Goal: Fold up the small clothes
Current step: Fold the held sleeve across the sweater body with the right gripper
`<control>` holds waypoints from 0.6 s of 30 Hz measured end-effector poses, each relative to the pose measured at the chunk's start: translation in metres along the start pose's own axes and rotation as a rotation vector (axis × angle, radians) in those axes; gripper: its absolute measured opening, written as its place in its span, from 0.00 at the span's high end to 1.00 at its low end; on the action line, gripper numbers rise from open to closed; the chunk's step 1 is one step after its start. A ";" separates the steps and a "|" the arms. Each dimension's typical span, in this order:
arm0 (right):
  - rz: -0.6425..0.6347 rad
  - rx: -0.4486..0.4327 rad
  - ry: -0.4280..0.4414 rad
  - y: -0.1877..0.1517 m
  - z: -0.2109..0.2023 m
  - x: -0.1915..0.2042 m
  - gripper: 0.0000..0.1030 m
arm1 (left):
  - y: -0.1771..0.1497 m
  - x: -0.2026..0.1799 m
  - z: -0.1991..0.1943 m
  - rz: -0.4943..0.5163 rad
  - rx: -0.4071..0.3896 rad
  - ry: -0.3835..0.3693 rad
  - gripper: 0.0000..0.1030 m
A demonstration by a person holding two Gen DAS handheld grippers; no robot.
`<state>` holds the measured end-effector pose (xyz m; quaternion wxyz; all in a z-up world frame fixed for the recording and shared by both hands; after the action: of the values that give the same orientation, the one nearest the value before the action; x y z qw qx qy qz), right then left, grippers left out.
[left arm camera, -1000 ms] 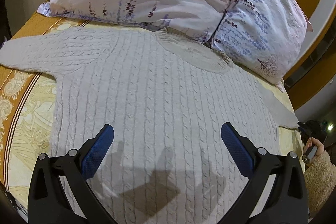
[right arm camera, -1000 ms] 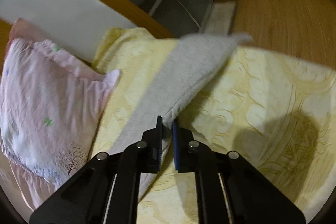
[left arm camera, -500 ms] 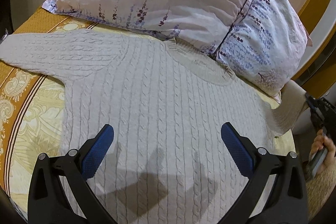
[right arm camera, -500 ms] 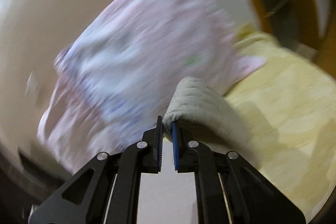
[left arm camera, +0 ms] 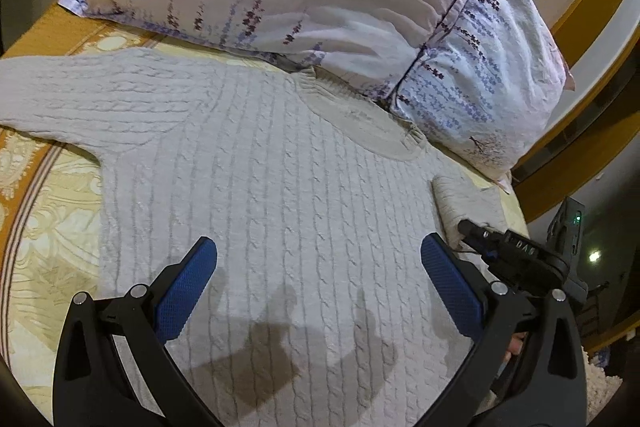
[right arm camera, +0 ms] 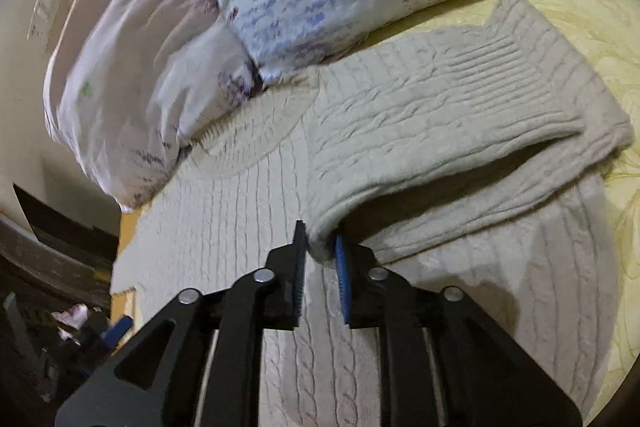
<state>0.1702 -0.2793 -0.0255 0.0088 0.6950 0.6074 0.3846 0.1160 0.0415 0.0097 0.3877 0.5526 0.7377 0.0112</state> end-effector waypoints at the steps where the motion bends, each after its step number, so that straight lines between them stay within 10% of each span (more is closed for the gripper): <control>1: 0.019 -0.014 -0.006 0.004 -0.005 -0.009 0.67 | 0.000 -0.001 0.002 -0.002 0.009 -0.011 0.01; 10: 0.239 -0.088 -0.076 0.023 -0.011 -0.058 0.67 | 0.005 -0.001 0.008 -0.001 0.045 -0.046 0.01; 12: 0.276 -0.088 -0.102 0.025 -0.006 -0.064 0.86 | 0.008 0.005 0.007 -0.015 0.044 -0.046 0.01; 18: 0.140 -0.151 -0.067 0.047 -0.007 -0.010 0.92 | 0.021 0.026 0.001 -0.076 0.026 -0.048 0.01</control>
<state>0.2065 -0.3034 -0.0030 0.0544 0.7455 0.5261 0.4055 0.1309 0.0704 0.0039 0.3983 0.5294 0.7486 -0.0263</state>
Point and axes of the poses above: each gripper's, at about its wrist camera, not at the fingertips, and z roughly the way its jaws point, x to its left, y to its top, the point moved 5 cm from there along z, roughly the way its jaws point, and after that the axes turned 11 degrees about -z, right-handed, at the moved point
